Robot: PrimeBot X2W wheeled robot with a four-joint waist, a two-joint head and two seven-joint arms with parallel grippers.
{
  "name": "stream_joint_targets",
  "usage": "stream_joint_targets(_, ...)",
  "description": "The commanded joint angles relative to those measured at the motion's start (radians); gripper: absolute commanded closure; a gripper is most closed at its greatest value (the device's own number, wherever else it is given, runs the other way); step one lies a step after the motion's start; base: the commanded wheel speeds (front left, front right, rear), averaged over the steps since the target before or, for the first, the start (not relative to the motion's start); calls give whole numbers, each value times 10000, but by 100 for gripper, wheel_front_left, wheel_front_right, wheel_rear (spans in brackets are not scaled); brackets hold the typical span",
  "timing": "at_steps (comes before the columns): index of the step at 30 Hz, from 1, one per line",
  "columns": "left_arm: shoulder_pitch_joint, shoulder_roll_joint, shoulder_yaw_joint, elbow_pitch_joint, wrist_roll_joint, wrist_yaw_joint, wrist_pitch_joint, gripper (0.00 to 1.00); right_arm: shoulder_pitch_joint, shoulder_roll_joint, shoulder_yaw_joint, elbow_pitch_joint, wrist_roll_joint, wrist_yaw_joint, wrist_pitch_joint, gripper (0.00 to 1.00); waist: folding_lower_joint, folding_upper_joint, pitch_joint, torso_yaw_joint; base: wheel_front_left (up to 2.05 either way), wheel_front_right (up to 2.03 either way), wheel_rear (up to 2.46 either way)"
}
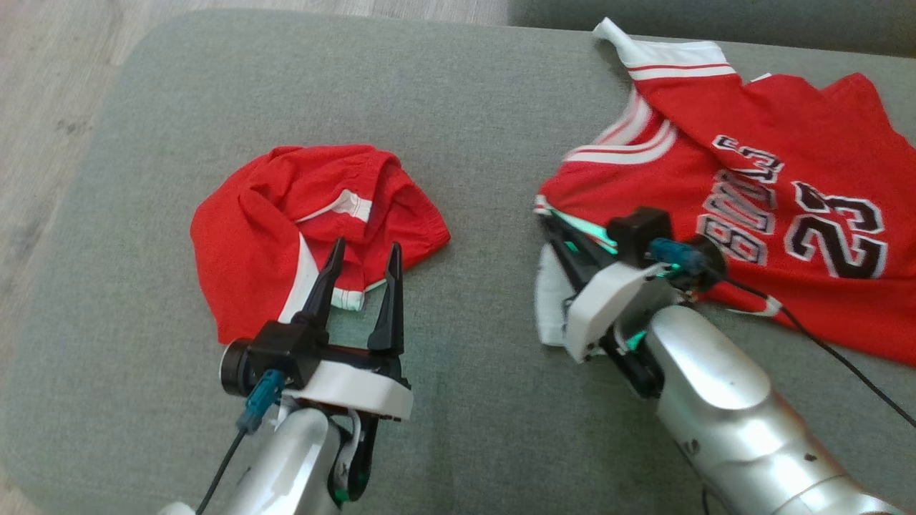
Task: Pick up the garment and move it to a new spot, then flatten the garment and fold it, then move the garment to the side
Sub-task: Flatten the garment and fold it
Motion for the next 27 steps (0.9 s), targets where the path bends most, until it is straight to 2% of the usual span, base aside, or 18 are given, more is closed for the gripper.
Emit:
stream_joint_targets(1, -417, 72, 328, -269, 2, 36, -97, 0, -227, 210, 313, -328, 154, -7, -123, 100, -1, 0, -25, -23, 0, 0, 0)
stream_joint_targets(2, -408, 72, 344, -262, 7, 39, -97, 0, -267, 210, 496, -302, 243, -7, -124, 100, -1, 0, -51, -47, 0, 0, 0)
stream_joint_targets(3, -393, 72, 363, -258, 14, 42, -97, 0, -321, 210, 651, -264, 225, -7, -168, 63, -1, 0, -76, -75, 0, 0, 0)
stream_joint_targets(4, -374, 72, 384, -256, 19, 46, -97, 0, -347, 210, 758, -230, 241, -7, -216, 0, -1, 0, -109, -109, 0, 0, 0)
stream_joint_targets(8, -284, 72, 521, -275, 73, 64, -97, 0, -351, 210, 995, -346, 485, -7, -574, 0, -1, 0, -258, -349, 0, 0, 0)
stream_joint_targets(12, -186, 72, 638, -320, 114, 61, -97, 0, -233, 210, 352, -453, 454, -7, -1151, 0, -1, 0, -501, -675, 0, 0, 0)
stream_joint_targets(13, -156, 72, 669, -337, 125, 64, -97, 0, -162, 210, 57, -515, 368, -7, -1281, 0, -1, 0, -572, -764, 0, 0, 0)
stream_joint_targets(16, -56, 72, 774, -390, 171, 81, -97, 0, 91, 158, -1342, -820, -1010, -7, -1547, 0, -1, 0, -766, -1051, 0, 0, 0)
stream_joint_targets(22, 172, 72, 920, -470, 249, 95, -97, 0, 1982, 85, -4413, -2783, -2870, -7, -1615, 0, -1, 0, -1057, -1594, 0, 0, 0)
stream_joint_targets(24, 236, 72, 948, -470, 272, 85, -97, 0, 2712, 92, -5158, -3418, -3306, -7, -1617, 0, -1, 0, -1111, -1737, 0, 0, 0)
stream_joint_targets(27, 279, 72, 954, -472, 279, 73, -97, 0, 3389, 117, -5758, -3892, -3540, -7, -1618, 0, -1, 0, -1129, -1842, 0, 0, 0)
